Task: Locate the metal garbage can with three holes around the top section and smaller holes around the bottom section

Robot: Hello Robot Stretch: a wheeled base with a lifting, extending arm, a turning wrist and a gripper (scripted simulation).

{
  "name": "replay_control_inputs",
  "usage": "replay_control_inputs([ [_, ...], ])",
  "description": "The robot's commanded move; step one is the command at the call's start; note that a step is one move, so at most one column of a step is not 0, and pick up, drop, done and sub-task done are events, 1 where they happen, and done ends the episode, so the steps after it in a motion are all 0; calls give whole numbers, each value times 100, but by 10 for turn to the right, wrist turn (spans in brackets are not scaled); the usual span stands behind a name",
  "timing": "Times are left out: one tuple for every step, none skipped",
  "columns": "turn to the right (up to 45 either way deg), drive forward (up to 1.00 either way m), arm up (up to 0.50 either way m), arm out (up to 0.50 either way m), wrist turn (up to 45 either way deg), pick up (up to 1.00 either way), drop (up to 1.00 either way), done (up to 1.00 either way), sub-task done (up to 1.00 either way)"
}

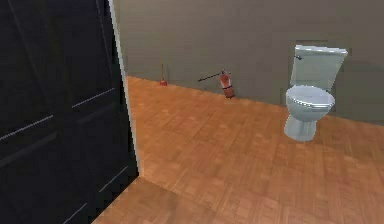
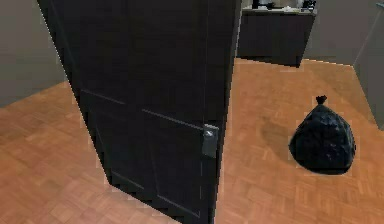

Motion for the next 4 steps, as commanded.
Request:
replay_control_inputs([
  [30, 0, 0, 0, 0, 0, 0, 0, 0],
  [0, 100, 0, 0, 0, 0, 0, 0, 0],
  [0, 40, 0, 0, 0, 0, 0, 0, 0],
  [-150, 0, 0, 0, 0, 0, 0, 0, 0],
])
